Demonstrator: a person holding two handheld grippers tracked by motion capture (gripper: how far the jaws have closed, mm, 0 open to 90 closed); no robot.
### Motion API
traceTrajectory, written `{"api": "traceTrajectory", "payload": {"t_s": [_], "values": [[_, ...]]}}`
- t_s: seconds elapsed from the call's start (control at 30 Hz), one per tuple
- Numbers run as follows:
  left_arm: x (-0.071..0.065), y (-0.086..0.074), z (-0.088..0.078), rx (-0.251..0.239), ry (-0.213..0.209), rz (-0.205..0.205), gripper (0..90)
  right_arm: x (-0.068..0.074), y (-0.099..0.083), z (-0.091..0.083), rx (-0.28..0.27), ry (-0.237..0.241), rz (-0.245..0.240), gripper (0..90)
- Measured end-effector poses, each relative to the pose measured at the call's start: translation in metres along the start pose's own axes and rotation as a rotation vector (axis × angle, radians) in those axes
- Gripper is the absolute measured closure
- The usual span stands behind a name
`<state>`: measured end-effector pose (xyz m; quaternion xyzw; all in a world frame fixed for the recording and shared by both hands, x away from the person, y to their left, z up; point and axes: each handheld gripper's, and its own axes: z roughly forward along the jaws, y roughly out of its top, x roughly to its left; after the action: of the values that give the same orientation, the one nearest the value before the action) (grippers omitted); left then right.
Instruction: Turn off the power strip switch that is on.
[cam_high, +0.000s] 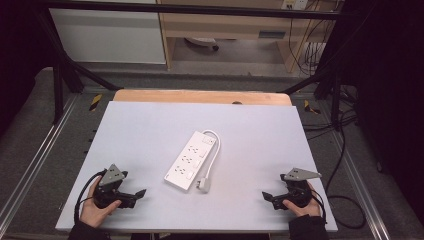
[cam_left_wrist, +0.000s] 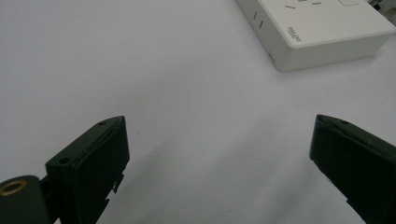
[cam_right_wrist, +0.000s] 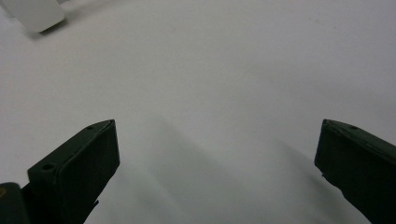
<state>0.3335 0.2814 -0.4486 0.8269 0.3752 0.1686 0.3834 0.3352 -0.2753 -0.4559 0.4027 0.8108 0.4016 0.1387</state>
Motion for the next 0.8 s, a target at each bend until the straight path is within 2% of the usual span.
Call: {"api": "traceTrajectory", "payload": {"t_s": [0.8], "values": [[-0.0056,0.0054,-0.0013,0.003,0.014,0.010,4.0,0.0006,-0.0006,0.0010,0.012,0.007,-0.001,0.6]]}}
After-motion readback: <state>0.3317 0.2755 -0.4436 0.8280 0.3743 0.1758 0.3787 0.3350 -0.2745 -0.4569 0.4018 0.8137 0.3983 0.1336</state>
